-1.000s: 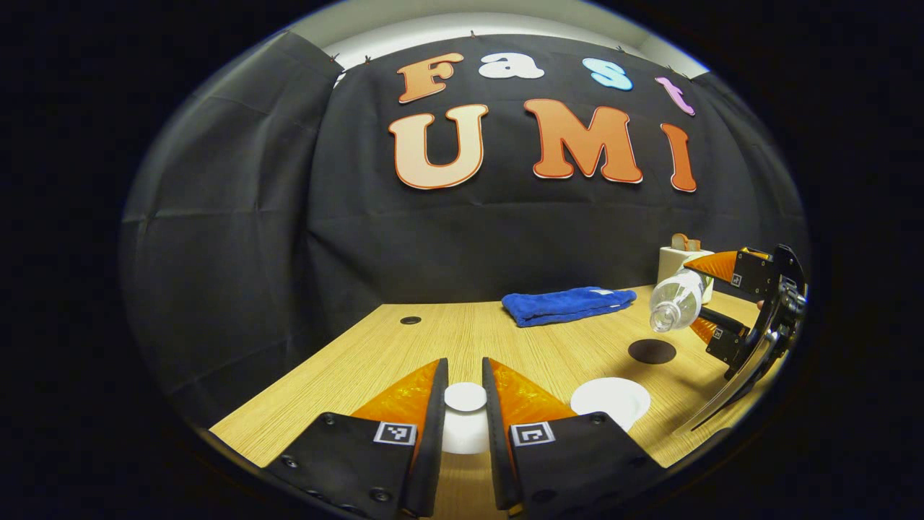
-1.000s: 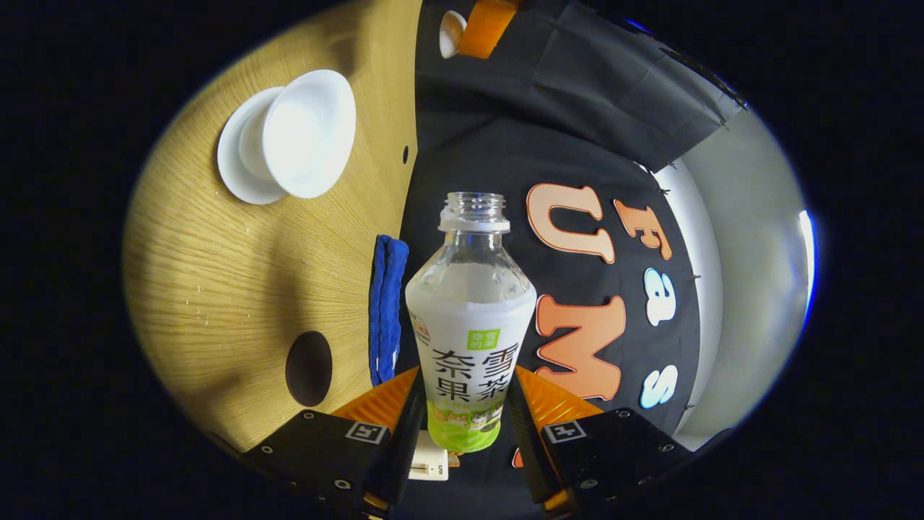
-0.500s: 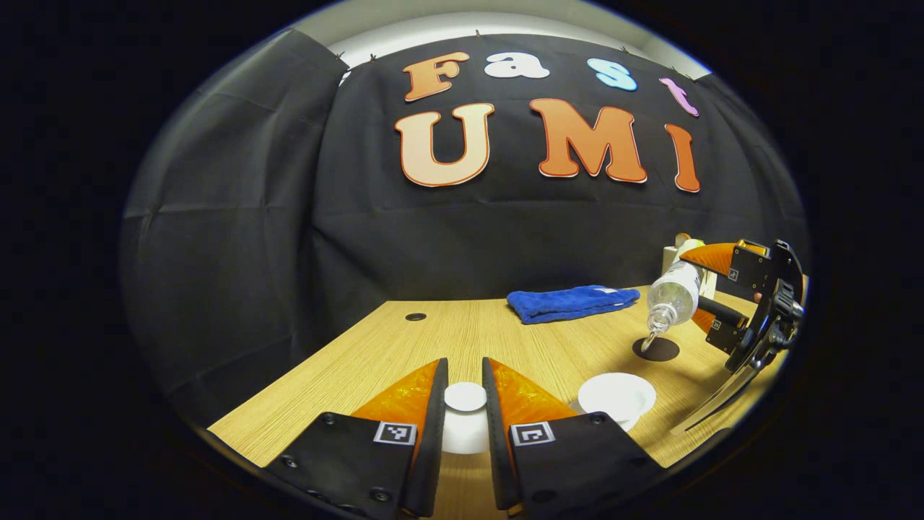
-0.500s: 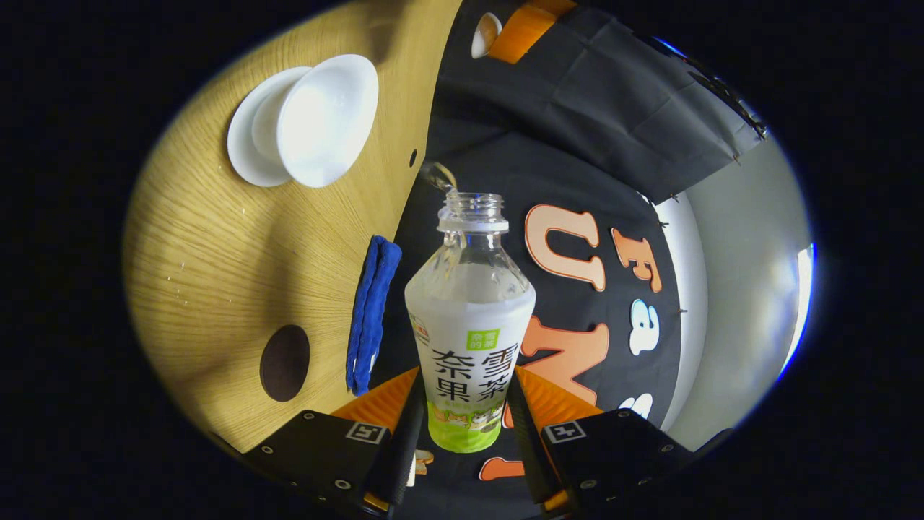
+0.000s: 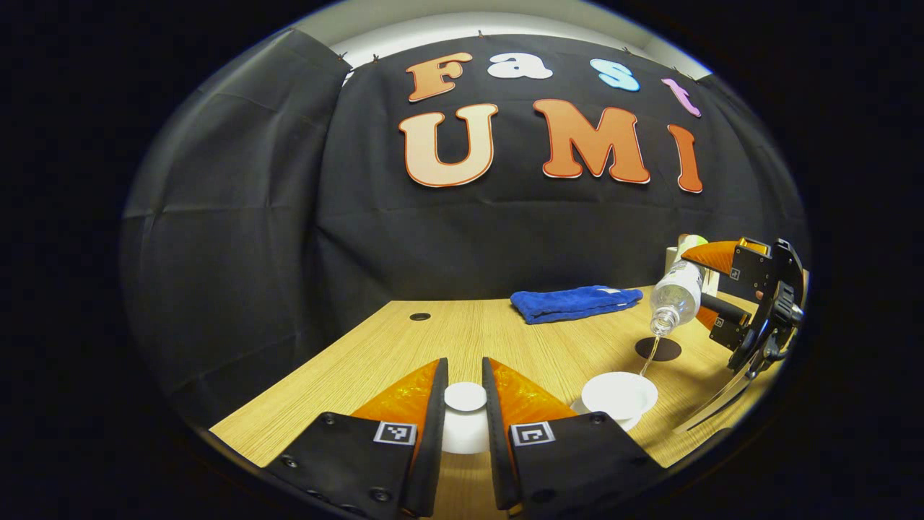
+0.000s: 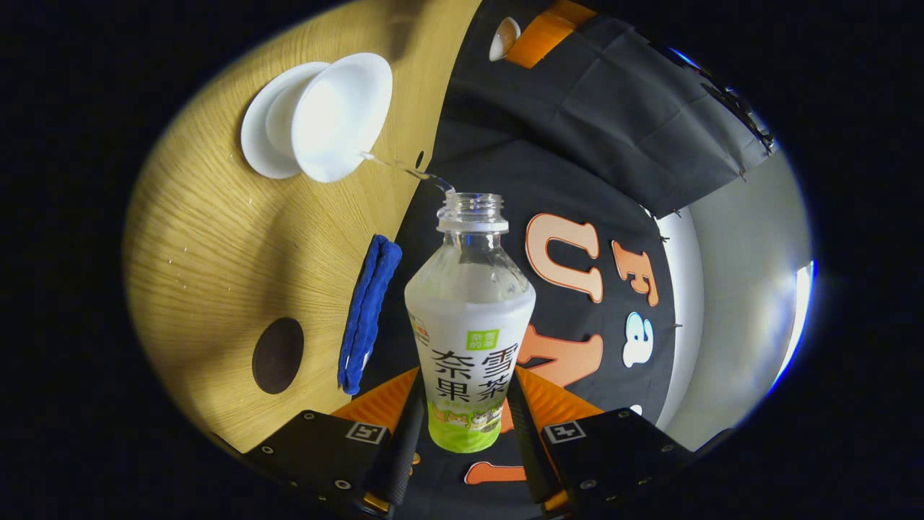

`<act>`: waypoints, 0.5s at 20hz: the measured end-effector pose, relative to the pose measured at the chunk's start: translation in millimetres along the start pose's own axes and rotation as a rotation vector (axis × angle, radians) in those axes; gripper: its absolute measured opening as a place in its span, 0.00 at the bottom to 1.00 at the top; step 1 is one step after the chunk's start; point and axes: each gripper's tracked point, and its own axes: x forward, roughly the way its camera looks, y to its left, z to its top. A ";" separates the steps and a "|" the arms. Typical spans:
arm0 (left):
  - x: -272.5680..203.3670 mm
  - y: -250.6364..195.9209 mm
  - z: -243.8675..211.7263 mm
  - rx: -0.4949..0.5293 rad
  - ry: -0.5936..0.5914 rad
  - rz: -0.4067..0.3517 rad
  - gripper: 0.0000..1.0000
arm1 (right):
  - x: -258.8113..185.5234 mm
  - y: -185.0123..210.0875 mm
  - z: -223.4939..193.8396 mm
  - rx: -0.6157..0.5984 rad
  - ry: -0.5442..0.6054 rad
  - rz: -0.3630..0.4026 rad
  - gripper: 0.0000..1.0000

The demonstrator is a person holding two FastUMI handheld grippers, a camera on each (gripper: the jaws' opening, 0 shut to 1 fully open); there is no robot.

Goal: Open the teacup lid with one hand, grasp the water bottle and pour water into the teacup with the other hand; after pouring, place the water bottle on the coaster and then close the teacup lid.

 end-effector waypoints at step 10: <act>-5.9 1.2 4.0 -0.015 -0.011 0.004 0.34 | -0.5 -2.8 2.4 -0.040 -0.015 -0.016 0.64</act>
